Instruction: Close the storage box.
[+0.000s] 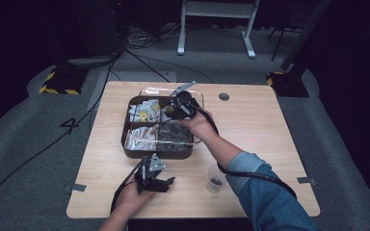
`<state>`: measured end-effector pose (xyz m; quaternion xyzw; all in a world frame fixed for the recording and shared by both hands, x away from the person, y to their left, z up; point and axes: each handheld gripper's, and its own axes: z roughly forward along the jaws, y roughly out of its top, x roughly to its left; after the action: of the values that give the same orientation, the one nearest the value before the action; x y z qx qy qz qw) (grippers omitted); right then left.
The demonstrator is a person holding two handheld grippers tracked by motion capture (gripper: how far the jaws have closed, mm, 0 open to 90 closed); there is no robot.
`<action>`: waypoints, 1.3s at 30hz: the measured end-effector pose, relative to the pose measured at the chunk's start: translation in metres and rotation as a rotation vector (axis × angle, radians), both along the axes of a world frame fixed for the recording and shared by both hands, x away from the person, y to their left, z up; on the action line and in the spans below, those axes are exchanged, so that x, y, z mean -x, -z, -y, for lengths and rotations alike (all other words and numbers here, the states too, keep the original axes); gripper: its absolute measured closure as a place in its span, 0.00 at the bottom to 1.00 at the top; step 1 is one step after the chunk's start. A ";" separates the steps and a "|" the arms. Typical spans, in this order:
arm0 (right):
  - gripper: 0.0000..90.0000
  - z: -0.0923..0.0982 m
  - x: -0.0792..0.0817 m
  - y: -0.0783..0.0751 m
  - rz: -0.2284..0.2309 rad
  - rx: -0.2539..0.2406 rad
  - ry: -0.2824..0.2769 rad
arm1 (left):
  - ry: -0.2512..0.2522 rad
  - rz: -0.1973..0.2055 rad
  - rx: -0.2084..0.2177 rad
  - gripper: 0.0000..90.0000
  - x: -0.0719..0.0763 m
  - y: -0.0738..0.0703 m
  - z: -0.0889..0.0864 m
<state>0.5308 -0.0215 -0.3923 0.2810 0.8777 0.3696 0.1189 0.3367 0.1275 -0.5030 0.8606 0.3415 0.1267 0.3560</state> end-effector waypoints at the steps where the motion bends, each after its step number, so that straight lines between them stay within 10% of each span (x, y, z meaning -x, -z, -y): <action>1: 0.65 -0.002 0.000 0.001 0.001 0.002 -0.005 | 0.000 0.000 0.000 0.25 0.000 0.000 0.000; 39: 0.65 -0.037 0.001 0.035 -0.010 0.034 -0.029 | 0.005 0.003 -0.004 0.25 0.000 0.000 0.000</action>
<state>0.5296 0.0155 -0.4269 0.2678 0.8885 0.3548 0.1141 0.3369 0.1278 -0.5028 0.8620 0.3385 0.1280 0.3549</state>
